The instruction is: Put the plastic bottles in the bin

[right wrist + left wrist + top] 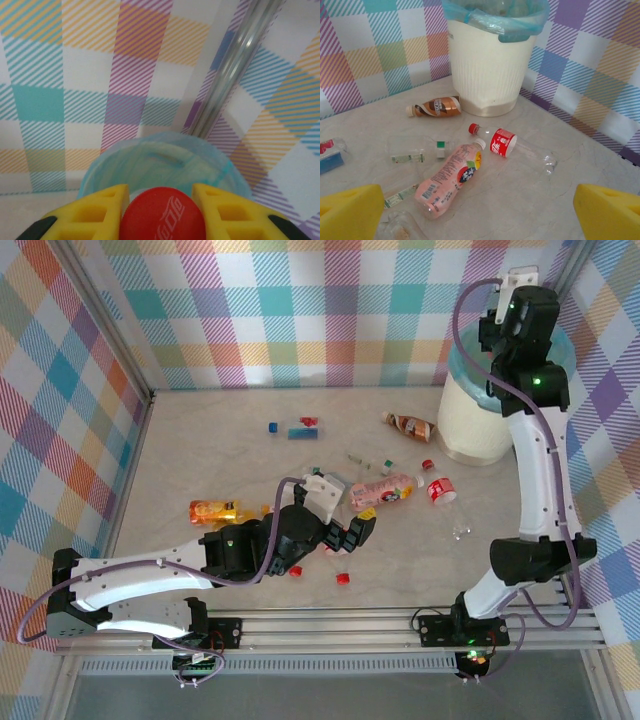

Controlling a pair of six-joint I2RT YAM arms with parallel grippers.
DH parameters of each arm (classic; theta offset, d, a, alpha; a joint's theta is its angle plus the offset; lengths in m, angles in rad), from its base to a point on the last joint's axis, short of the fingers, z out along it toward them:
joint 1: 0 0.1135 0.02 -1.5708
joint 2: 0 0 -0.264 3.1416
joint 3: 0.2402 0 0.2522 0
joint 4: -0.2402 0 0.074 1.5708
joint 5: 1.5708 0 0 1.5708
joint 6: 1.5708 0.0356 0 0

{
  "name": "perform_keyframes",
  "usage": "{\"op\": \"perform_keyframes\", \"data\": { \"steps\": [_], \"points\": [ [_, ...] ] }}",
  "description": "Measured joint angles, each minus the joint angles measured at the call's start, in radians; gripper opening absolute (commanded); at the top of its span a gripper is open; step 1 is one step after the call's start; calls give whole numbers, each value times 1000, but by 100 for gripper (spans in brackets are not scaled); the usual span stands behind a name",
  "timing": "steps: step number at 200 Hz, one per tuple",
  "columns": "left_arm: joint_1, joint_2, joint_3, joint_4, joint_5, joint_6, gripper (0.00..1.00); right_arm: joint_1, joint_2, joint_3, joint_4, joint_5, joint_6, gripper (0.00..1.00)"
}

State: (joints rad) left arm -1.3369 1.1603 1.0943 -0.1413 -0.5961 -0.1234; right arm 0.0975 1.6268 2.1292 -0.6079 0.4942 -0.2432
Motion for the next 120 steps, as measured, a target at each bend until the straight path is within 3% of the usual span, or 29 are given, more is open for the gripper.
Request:
{"op": "perform_keyframes", "data": {
  "steps": [89, 100, 120],
  "points": [
    [6, 0, 0, -26, -5, -14, 97, -24, 69, 51, -150, -42, 76, 20],
    [7, 2, 0, -27, -7, -15, 98, -26, 84, 68, -166, -43, 80, 15],
    [11, 7, 0, -42, -8, -16, 97, -26, 109, 87, -183, -43, 87, 18]
  ]
}}
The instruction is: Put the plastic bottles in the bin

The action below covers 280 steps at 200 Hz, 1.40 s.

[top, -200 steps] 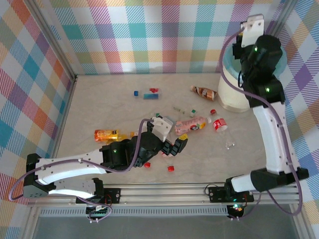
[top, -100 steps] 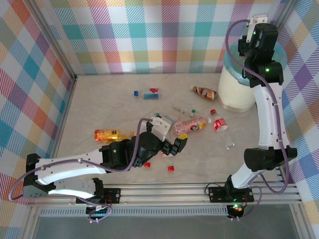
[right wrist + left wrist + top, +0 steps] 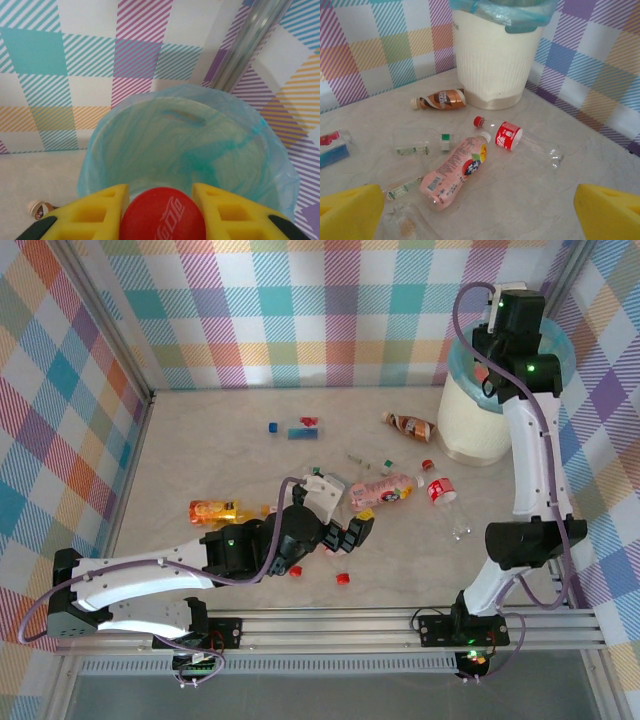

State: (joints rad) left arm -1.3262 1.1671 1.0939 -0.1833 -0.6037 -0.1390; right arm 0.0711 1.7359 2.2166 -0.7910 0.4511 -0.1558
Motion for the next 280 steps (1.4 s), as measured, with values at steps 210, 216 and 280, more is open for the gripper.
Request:
{"op": "perform_keyframes", "data": {
  "steps": [210, 216, 280],
  "points": [
    [35, 24, 0, -55, -9, -33, 98, 23, 70, 145, -220, -200, 220, 38],
    [39, 24, 0, -60, -12, -37, 98, 35, 70, 147, -222, -203, 222, 38],
    [135, 18, 50, -267, -72, -189, 98, 309, -23, -5, -203, -271, 232, 44]
  ]
}}
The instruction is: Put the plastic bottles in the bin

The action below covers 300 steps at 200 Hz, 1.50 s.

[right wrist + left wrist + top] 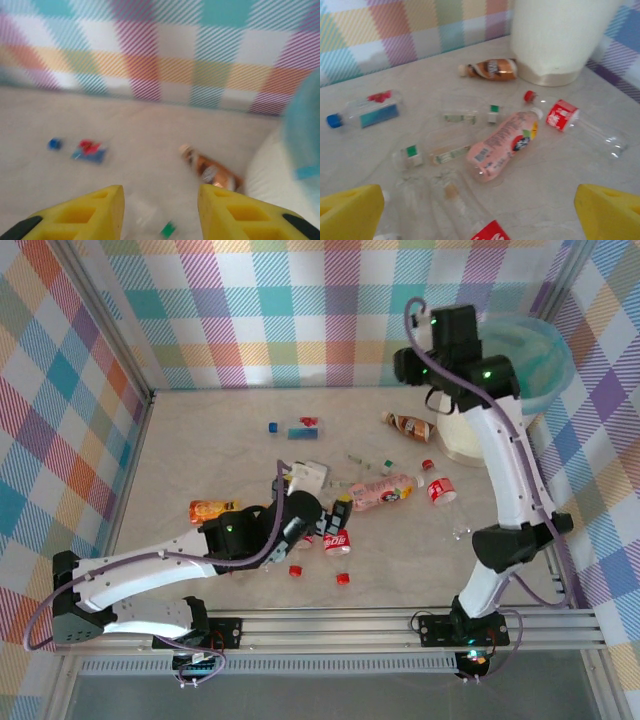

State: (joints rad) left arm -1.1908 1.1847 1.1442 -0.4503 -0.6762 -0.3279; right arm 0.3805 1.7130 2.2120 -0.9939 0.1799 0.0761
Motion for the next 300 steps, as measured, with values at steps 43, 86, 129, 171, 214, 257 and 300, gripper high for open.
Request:
{"op": "perform_keyframes", "data": {
  "steps": [43, 86, 129, 171, 214, 257, 300],
  "points": [
    [140, 19, 5, -172, 42, -187, 96, 105, -252, -441, 113, -93, 68, 46],
    [170, 149, 4, -225, 170, -275, 91, 119, -424, -765, 185, -172, 146, 47],
    [191, 310, 4, -225, 329, -321, 86, 122, -564, -1025, 189, -193, 163, 48],
    [196, 441, 65, -267, 402, -294, 86, 123, -675, -1117, 194, -235, 185, 47],
    [228, 566, 245, -278, 470, -273, 85, 123, -770, -1269, 200, -304, 247, 48],
    [241, 690, 316, -283, 497, -280, 85, 123, -845, -1315, 196, -304, 273, 50],
    [248, 700, 275, -260, 521, -338, 88, 123, -878, -1316, 196, -301, 276, 53]
  ]
}}
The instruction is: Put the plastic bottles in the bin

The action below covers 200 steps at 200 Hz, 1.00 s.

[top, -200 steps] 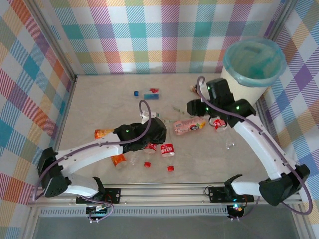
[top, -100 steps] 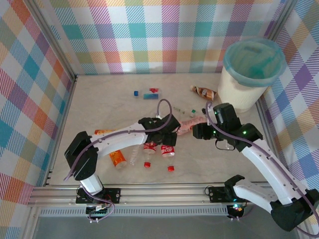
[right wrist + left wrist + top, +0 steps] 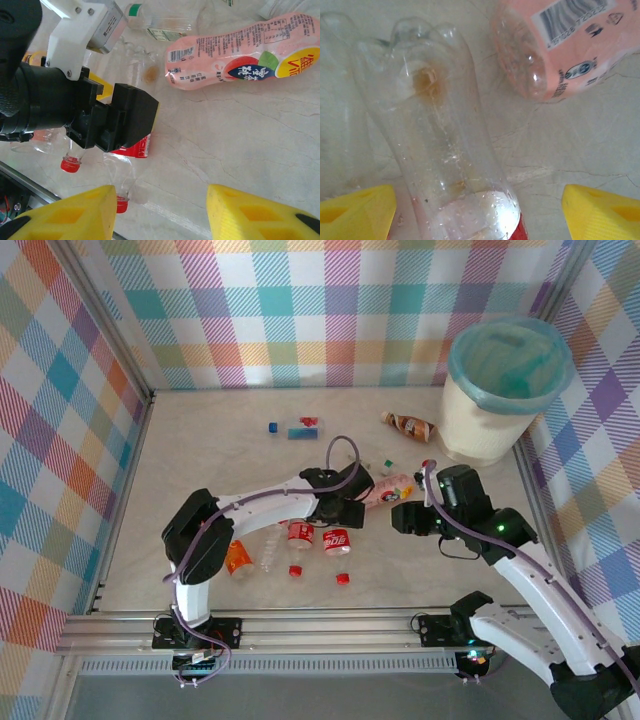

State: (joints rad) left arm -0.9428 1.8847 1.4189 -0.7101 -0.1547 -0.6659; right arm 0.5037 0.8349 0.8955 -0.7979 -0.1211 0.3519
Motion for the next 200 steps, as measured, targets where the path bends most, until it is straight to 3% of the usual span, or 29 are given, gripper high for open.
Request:
{"op": "perform_keyframes", "data": {
  "steps": [78, 145, 200],
  "points": [
    [-86, -5, -84, 9, 6, -89, 89, 0, 20, -37, 8, 0, 0, 56],
    [-129, 7, -124, 66, 24, -137, 72, 0, 23, -47, 19, 0, 4, 56],
    [-129, -8, -137, 81, 10, -142, 67, 0, 35, -33, 26, 0, 7, 56]
  ]
}}
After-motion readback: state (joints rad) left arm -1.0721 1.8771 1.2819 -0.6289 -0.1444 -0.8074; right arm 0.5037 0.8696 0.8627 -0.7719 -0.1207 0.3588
